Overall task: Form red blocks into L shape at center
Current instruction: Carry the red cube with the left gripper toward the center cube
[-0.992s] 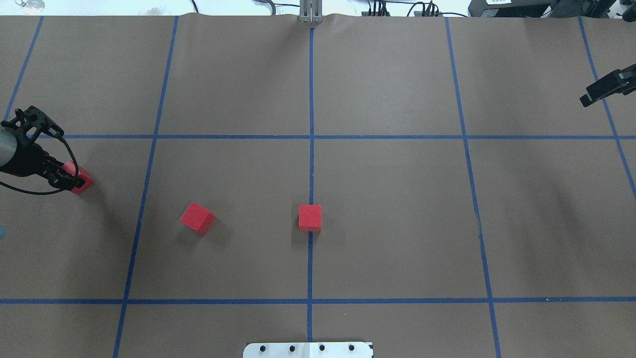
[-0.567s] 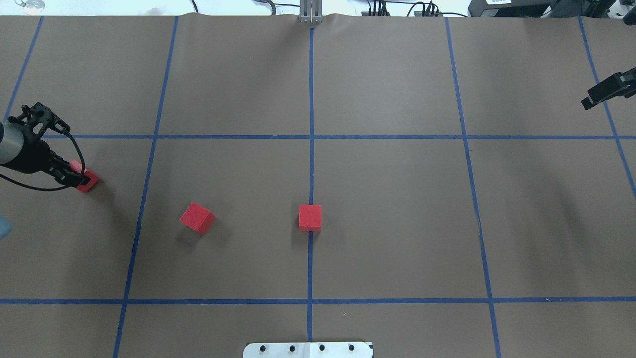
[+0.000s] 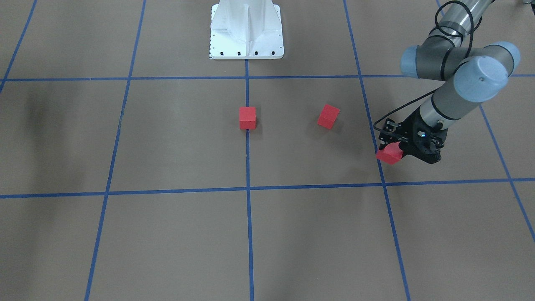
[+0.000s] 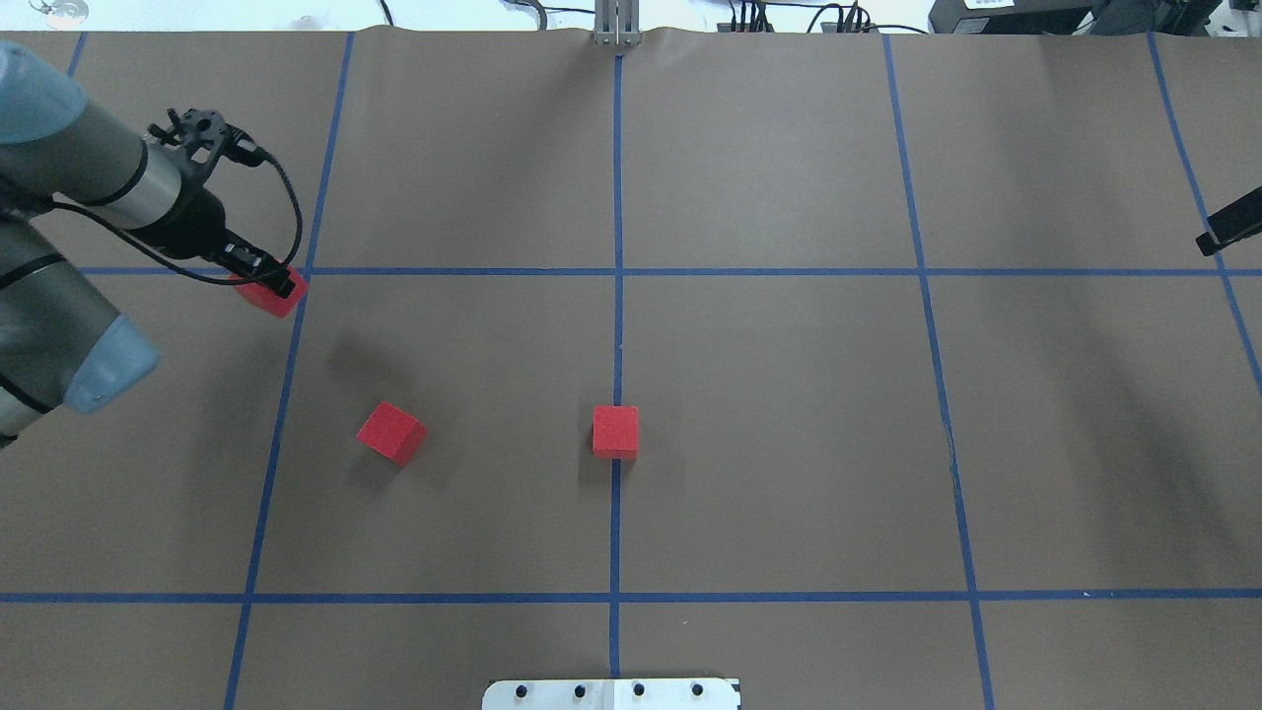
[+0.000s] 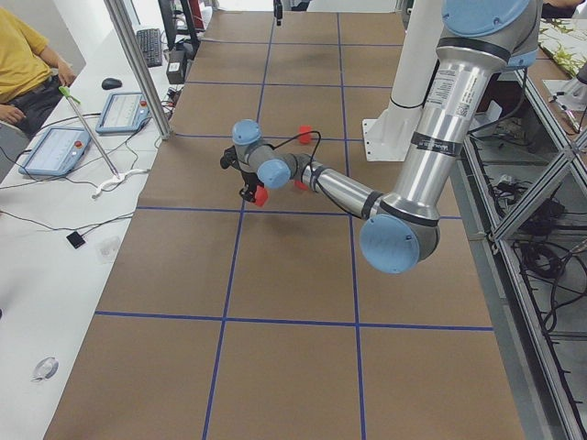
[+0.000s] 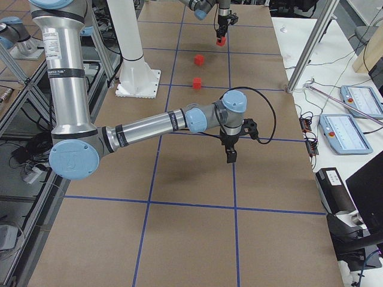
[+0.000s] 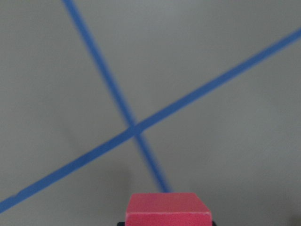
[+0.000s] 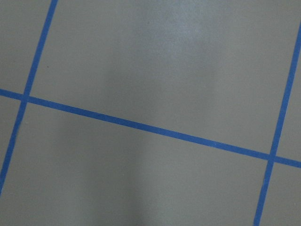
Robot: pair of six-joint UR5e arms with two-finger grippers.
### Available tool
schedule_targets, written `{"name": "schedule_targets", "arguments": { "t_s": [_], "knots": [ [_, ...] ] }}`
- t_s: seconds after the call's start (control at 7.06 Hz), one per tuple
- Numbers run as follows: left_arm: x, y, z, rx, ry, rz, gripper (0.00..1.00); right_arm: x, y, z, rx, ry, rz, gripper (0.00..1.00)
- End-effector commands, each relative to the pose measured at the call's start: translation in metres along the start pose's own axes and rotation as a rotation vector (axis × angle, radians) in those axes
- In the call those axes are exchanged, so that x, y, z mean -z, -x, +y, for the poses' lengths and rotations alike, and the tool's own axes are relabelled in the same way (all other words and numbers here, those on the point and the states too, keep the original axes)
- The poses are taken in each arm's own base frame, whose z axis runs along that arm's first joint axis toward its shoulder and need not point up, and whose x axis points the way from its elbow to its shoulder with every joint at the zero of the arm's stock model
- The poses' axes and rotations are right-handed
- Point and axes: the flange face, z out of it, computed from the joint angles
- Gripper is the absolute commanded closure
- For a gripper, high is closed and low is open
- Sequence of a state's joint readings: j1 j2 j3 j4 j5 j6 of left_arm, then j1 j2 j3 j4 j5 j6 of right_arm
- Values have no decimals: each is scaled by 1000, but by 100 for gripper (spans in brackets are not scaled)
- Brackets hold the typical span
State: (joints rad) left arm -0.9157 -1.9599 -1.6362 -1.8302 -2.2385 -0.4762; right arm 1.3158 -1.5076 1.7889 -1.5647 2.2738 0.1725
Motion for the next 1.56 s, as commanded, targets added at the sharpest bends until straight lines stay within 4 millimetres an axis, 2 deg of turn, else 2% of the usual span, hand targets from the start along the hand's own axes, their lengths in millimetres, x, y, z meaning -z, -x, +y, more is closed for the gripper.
{"name": "schedule_targets", "arguments": {
  "t_s": [0.0, 0.28, 0.43, 0.71, 0.85, 0.99, 1.42],
  "knots": [
    [4, -160, -55, 156, 25, 68, 71, -1, -13, 9, -26, 5, 6, 0],
    [-17, -268, -57, 270, -5, 51, 71, -2, -14, 10, -31, 7, 8, 0],
    [-24, -302, -62, 313, 11, 55, 71, -2, -14, 10, -32, 7, 8, 1],
    [-53, -348, -73, 413, -16, -1, 71, -2, -14, 10, -34, 7, 8, 0],
    [-65, -359, -68, 426, -28, -25, 71, -2, -14, 10, -34, 7, 8, 1],
    [-74, -359, -70, 440, -19, -38, 71, -2, -14, 10, -34, 7, 8, 1],
    [-89, -360, -67, 452, -10, -62, 60, -1, -14, 10, -34, 6, 7, 1]
  ]
}}
